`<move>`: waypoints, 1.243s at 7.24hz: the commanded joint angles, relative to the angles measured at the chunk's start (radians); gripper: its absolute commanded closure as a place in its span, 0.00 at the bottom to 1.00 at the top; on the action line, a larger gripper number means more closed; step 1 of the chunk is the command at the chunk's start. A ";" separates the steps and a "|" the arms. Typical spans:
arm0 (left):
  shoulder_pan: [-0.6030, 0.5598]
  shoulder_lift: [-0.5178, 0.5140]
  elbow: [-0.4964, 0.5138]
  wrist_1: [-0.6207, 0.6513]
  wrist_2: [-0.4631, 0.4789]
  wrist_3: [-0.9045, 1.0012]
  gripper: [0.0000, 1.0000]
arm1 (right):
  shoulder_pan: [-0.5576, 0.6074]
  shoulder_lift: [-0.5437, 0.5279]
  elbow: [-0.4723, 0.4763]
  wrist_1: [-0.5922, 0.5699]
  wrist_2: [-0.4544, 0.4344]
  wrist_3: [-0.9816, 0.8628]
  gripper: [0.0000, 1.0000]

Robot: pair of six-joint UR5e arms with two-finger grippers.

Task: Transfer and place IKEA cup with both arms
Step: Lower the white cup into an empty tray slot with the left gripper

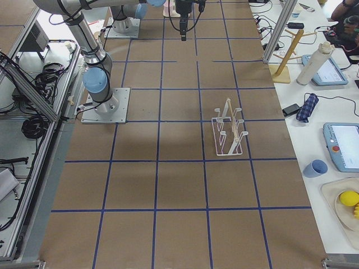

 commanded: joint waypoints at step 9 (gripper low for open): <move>-0.095 0.094 0.081 -0.070 0.032 -0.157 0.00 | 0.000 0.000 0.000 0.000 0.000 -0.002 0.00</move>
